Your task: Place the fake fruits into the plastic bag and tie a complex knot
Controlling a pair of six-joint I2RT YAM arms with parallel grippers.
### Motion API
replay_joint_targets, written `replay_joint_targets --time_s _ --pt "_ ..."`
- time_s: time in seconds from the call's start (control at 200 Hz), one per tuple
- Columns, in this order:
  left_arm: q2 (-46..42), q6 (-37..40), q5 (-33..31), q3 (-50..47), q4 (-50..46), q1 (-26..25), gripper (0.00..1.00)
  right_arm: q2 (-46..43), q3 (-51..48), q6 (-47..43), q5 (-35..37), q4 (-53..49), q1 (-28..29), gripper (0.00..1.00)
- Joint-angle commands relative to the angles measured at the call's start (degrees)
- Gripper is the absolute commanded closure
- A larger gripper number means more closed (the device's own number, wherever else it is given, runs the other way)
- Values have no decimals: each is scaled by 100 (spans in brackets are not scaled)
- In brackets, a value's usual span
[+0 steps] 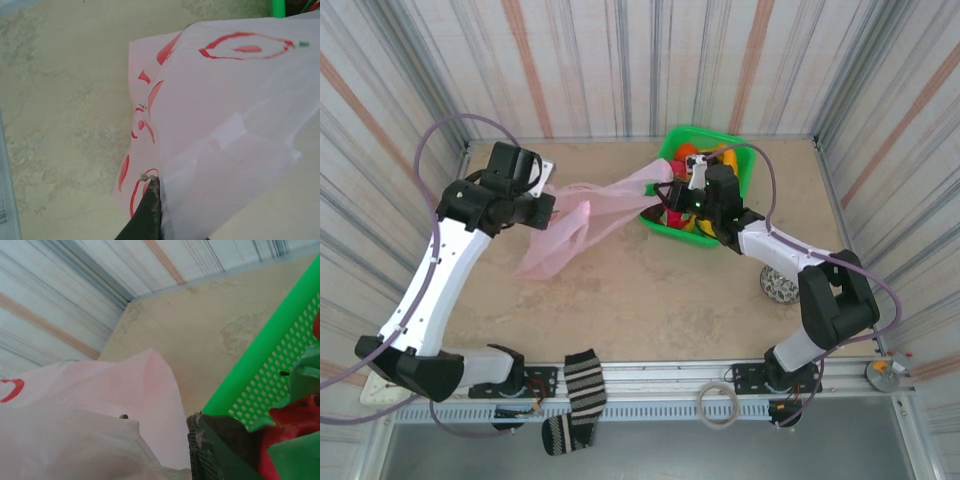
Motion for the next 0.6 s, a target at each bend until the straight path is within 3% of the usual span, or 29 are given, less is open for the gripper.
replay_joint_targets --time_s 0.0,0.095,0.26,0.401,0.596 --pt "234 -669 363 323 -395 120 100 -127 237 174 -453 -187 35 46" --pt "508 -941 721 625 -537 301 100 -320 172 140 -591 -460 46 25" --pt "988 -1149 1021 1071 -708 431 100 -935 -77 -8 -462 -1042 94 1" --pt "1221 -1240 1144 1241 -675 480 100 -1380 -376 443 -195 -1375 88 1" --pt "1466 -1301 1228 1458 -767 482 100 -1633 -761 1826 284 -1505 375 1"
